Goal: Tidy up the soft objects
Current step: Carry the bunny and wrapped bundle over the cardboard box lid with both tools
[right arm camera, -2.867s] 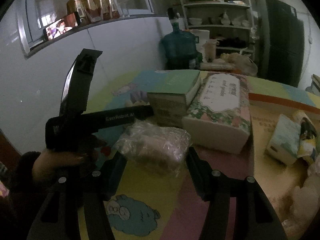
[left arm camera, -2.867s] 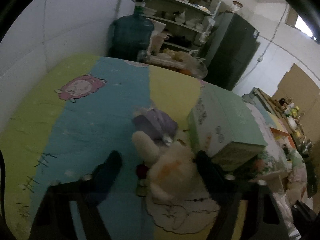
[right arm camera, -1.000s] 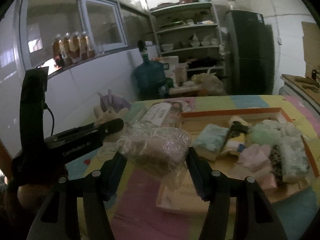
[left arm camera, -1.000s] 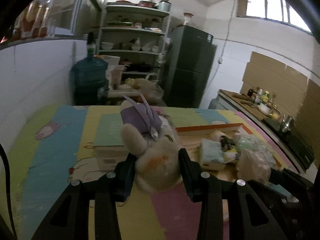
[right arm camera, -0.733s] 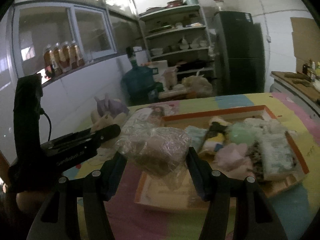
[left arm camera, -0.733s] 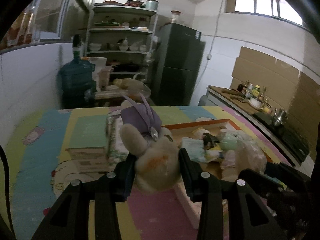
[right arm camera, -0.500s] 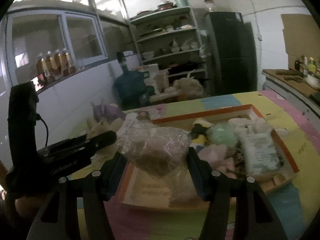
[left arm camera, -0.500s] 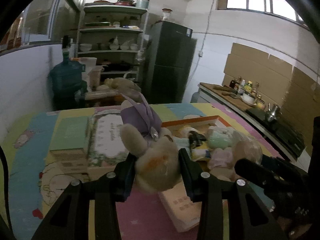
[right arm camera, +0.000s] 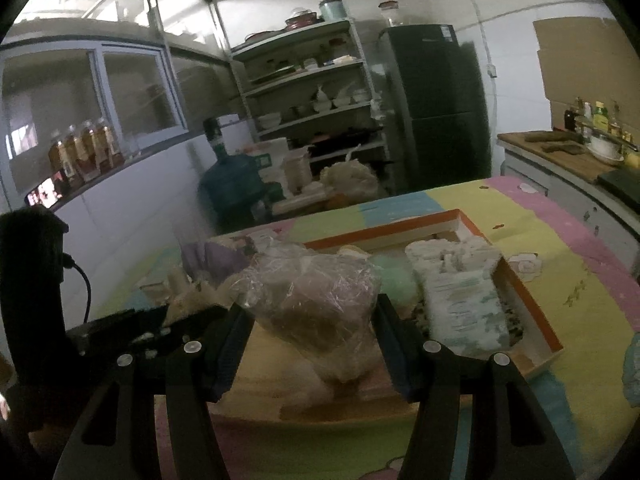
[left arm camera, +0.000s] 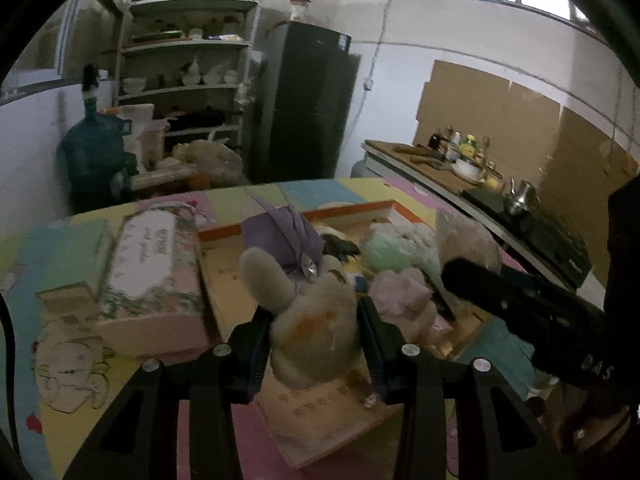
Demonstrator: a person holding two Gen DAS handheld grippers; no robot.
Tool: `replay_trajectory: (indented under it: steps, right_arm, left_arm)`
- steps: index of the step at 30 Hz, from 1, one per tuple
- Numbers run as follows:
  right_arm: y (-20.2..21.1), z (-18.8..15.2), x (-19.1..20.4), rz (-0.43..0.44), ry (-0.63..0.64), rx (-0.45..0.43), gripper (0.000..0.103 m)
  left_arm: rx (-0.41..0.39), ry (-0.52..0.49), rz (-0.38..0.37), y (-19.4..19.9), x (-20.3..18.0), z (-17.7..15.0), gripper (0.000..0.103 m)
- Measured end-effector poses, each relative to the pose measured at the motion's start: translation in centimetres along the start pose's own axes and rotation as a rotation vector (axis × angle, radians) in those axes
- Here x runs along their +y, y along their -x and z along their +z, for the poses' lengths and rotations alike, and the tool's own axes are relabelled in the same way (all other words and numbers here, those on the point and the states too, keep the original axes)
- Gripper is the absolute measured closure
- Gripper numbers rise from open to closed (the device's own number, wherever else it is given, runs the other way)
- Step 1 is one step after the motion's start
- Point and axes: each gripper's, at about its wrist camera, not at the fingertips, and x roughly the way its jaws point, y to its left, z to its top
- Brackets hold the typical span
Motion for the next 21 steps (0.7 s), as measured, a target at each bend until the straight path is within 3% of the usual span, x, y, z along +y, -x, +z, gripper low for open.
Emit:
replay_trajectory:
  steps: [21]
  right_arm:
    - [-1.6, 0.1, -2.3, -0.021, -0.038, 0.023, 0.041]
  left_arm:
    - [0.085, -0.007, -0.047, -3.0, -1.4, -1.1, 0.061]
